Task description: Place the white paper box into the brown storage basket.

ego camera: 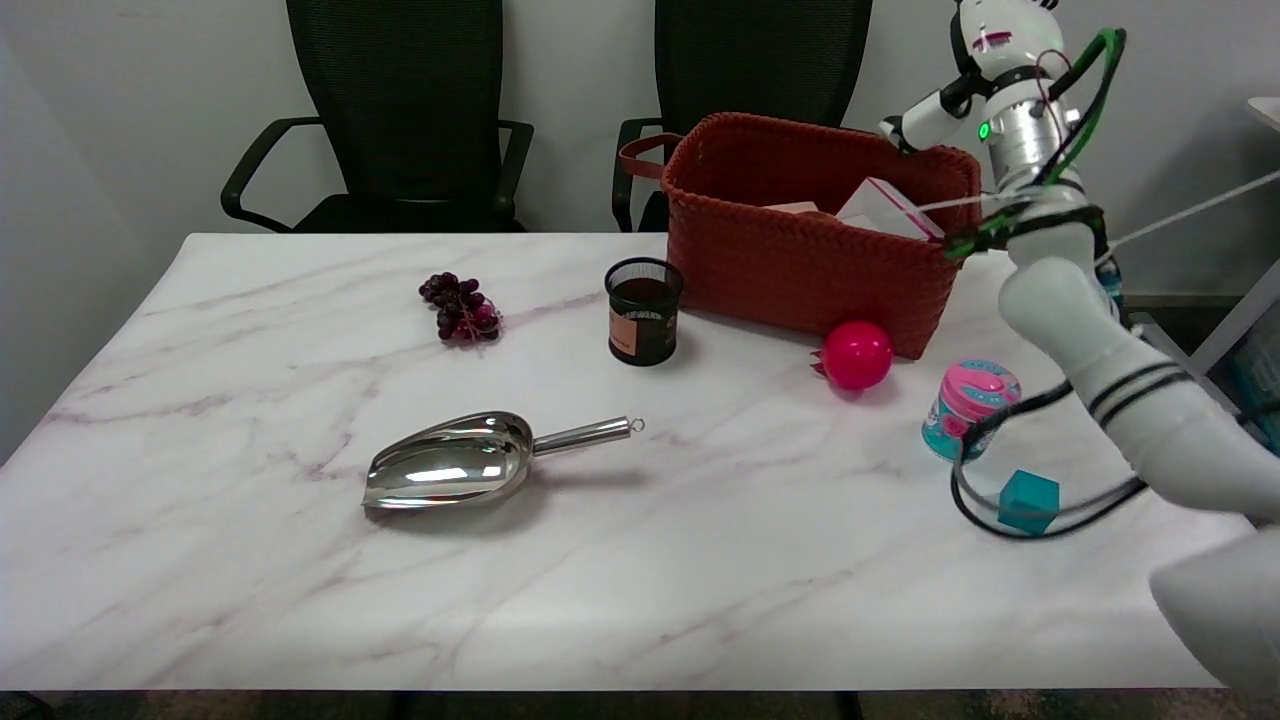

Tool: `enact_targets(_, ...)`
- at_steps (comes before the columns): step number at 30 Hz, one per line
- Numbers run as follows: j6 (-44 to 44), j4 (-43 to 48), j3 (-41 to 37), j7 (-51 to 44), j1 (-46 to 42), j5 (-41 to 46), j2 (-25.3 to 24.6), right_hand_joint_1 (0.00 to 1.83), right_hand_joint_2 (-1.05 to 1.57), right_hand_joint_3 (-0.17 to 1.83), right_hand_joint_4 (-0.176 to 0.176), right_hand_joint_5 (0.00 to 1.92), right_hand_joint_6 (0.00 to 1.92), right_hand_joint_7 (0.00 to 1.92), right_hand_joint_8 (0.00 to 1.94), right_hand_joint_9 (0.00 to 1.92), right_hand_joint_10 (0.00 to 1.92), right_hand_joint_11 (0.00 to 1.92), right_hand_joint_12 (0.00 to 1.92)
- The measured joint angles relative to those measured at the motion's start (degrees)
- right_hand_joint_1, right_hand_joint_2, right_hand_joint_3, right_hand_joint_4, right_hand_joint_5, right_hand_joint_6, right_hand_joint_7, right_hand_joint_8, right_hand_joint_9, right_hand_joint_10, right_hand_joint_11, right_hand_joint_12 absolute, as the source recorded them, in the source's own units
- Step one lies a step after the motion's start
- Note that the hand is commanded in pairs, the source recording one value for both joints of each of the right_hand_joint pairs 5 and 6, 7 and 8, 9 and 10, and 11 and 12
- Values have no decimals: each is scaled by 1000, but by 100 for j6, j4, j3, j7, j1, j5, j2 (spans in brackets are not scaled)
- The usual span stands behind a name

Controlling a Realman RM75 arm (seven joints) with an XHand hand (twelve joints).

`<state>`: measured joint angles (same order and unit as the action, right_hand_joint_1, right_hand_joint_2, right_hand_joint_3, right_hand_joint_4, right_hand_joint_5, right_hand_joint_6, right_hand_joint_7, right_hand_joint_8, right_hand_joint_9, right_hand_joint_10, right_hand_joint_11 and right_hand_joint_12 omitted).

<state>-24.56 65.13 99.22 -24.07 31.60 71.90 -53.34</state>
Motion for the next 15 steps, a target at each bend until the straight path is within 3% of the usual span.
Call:
enact_targets(8,-1298,1668,-27,-906,-1608,4,112,1311,185,935,0,41,41,283,283,297,297,255,255)
enact_targets(15,-2652,2631,486,-1629,-2631,-252,40,1314,222,986,0,41,41,301,301,304,304,259,259)
